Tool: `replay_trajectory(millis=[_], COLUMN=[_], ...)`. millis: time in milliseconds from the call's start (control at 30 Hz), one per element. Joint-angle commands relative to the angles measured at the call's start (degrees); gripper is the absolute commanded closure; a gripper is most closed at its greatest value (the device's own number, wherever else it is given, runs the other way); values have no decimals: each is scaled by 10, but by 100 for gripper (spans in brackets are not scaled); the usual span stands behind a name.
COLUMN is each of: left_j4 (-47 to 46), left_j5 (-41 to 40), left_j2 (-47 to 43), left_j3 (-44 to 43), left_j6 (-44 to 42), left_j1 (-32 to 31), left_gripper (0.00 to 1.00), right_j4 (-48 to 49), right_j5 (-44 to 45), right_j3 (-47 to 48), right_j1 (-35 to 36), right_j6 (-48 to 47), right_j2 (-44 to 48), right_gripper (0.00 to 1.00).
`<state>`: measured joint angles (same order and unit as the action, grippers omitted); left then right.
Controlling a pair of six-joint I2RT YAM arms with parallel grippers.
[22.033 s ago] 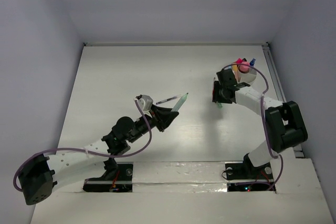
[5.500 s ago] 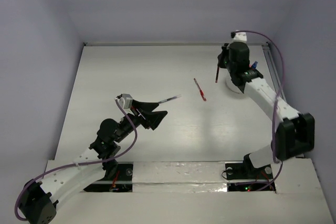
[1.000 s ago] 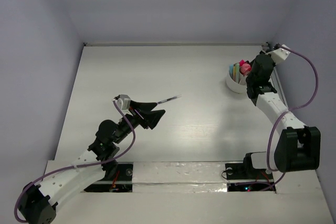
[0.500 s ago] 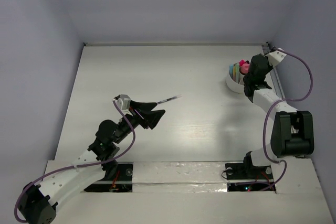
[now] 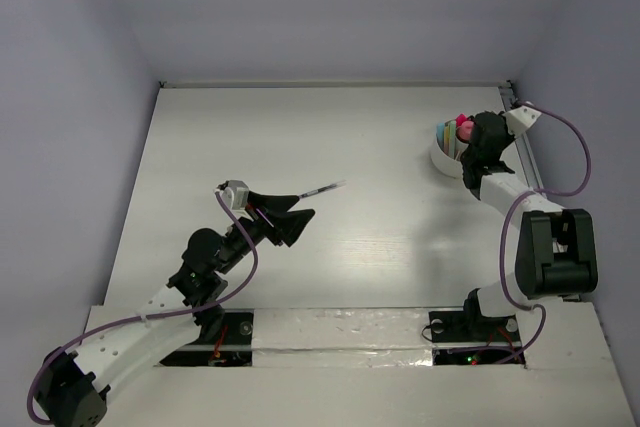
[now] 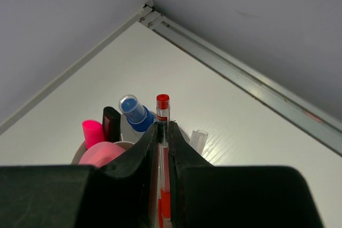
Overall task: Sort the stationery into containers
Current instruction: Place the pen in the storage box, then pick up the pen from the center of the board.
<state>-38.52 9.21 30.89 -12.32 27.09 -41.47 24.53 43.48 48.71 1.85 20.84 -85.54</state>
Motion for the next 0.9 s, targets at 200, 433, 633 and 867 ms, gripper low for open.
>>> replay_trajectory(millis=[200,433,633,867], left_j4=[-24,-23,-23,-4], left_j5=[3,4,-2,-40], left_j2=[-11,-15,-13,-31], left_j3=[5,5,4,8], left_j6=[-5,-5,-4,-5], left_j1=[1,1,1,1], left_gripper=[39,39,39,39], right_j4=[-38,-70,-118,-192], right_j5=[-21,-55,-172,-308], right_j3=[16,31,51,117], right_j1=[-4,-4,27,212], right_j6=[33,25,24,25], right_j2=[5,39,92,31], right_gripper=[68,42,40,99])
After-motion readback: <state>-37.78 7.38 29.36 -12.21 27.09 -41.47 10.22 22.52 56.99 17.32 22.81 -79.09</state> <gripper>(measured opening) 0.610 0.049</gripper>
